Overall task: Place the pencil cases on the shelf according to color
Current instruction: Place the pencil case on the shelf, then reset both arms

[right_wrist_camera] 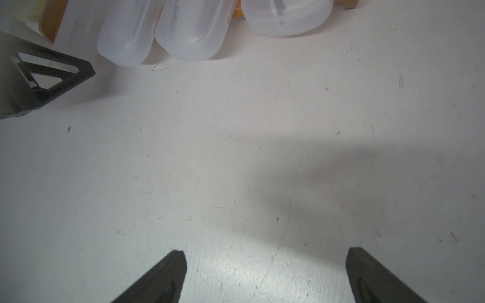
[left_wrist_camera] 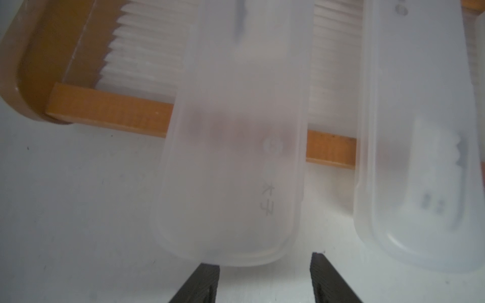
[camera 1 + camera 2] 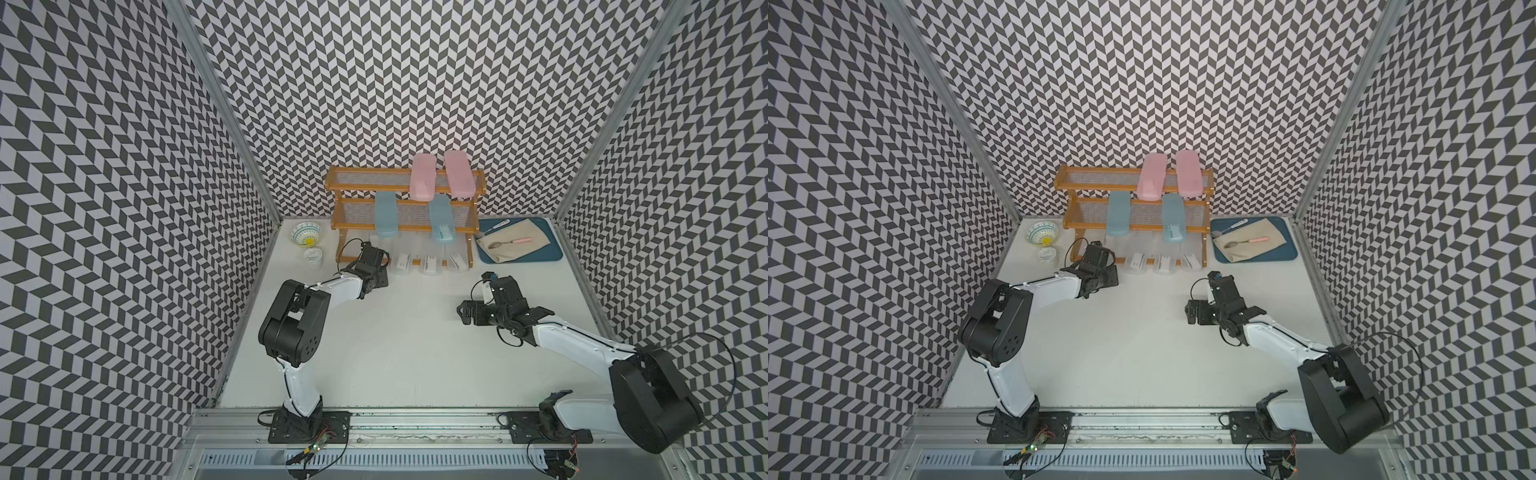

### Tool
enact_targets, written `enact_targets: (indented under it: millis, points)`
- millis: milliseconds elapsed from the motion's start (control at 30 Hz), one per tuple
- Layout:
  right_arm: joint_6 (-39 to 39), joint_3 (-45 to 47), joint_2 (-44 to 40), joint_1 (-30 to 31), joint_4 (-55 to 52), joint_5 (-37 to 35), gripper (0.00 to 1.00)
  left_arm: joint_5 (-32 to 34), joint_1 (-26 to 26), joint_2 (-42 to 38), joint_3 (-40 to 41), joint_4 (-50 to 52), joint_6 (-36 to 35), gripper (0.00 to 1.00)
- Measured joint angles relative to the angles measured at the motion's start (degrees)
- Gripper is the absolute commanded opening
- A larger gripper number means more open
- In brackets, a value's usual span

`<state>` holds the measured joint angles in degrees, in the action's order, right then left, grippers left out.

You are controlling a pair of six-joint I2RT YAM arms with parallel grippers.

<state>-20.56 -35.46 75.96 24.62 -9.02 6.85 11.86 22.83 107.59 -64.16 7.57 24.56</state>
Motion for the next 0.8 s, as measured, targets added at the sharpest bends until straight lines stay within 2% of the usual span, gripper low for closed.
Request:
enact_targets:
  millis: [100,267,333,433,600,800]
  points:
    - [0.0,0.0,-0.2,0.0,-0.2,-0.4,1.00,0.8,-0.2,0.7,-0.7,0.1,-0.6,0.64]
    - [0.0,-0.1,-0.3,0.0,-0.7,-1.4,1.00,1.0,-0.4,0.6,-0.6,0.1,-1.0,0.92]
    - [0.0,-0.2,-0.3,0.0,-1.2,-2.3,0.99,0.8,-0.3,-0.6,0.3,0.2,-1.1,0.99]
    - [-0.3,-1.2,-0.3,0.0,-2.0,-5.2,1.00,0.7,-0.1,-5.6,4.0,0.2,-1.3,0.99]
    - [-3.3,-4.0,-0.5,0.0,-2.8,-15.2,1.00,1.4,0.8,-15.6,10.4,0.2,-0.6,0.99]
    - [-1.8,-4.1,-2.9,-1.2,4.2,-24.9,1.00,4.5,0.9,-28.7,19.3,-3.4,-0.3,0.99]
